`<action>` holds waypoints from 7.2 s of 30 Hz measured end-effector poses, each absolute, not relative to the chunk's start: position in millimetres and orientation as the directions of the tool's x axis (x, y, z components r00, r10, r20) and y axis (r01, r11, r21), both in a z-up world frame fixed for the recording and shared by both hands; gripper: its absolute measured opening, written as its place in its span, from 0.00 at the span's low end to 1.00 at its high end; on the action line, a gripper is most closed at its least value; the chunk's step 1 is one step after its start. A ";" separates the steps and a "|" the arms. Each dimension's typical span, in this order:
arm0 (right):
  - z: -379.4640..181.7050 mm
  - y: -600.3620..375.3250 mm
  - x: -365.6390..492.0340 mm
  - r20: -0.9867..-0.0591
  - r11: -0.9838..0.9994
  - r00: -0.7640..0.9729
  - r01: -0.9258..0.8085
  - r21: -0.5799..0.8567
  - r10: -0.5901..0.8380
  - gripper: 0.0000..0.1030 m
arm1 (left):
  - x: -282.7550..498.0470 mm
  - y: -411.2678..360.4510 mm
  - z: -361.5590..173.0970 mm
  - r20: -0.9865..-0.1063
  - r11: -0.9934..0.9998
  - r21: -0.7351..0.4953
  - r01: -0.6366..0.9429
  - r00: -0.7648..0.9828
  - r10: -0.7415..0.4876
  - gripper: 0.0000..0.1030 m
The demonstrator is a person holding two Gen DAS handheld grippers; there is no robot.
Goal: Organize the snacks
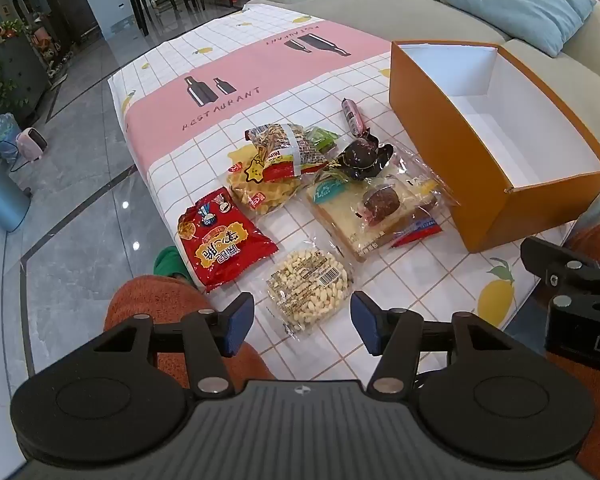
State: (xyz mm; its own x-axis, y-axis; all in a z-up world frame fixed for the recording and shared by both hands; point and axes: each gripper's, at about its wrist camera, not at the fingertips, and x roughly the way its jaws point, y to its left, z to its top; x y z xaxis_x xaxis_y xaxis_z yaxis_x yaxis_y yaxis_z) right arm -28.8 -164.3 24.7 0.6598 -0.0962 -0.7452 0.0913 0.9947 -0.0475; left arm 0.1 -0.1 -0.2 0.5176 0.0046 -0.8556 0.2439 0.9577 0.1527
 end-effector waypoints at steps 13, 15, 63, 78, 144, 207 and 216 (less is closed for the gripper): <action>24.0 -159.8 -30.4 -0.758 0.996 0.647 0.073 -0.047 -0.083 0.88 | 0.8 -1.7 -2.4 -0.856 0.958 0.150 0.244 0.516 0.002 0.64; 23.7 -159.8 -30.3 -0.758 0.996 0.647 0.073 -0.047 -0.083 0.88 | -0.5 2.1 -1.4 -0.857 0.959 0.147 0.241 0.516 0.002 0.64; 25.9 -154.9 -34.7 -0.750 0.997 0.657 0.058 -0.053 -0.078 0.88 | -6.0 0.5 2.4 -0.854 0.958 0.143 0.250 0.521 -0.008 0.64; 26.5 -154.0 -35.4 -0.754 0.997 0.653 0.054 -0.054 -0.076 0.88 | -6.8 1.2 2.7 -0.854 0.958 0.143 0.250 0.520 -0.008 0.64; -106.5 -113.5 102.4 -0.893 0.953 0.352 -0.217 0.214 0.280 0.15 | 118.3 69.4 -118.2 -0.946 0.950 -0.298 -0.093 0.165 -0.280 0.78; -108.3 -146.6 102.0 -0.848 0.914 0.450 0.145 0.379 0.280 0.19 | 95.7 34.0 -76.0 -0.916 0.977 -0.206 0.055 0.341 -0.213 0.23; -59.0 -146.6 80.2 -0.772 0.980 0.619 0.022 0.199 0.144 0.00 | 89.7 31.3 -67.8 -0.899 0.973 -0.223 0.069 0.372 -0.232 0.23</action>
State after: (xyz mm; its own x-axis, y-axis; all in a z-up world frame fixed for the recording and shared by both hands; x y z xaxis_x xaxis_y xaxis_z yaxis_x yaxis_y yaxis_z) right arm 80.2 -146.6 -59.0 0.6186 0.1435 -0.7725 0.0216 0.9797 0.1993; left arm 89.7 31.3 -67.8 0.3718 -0.2319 -0.8989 0.0687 0.9725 -0.2225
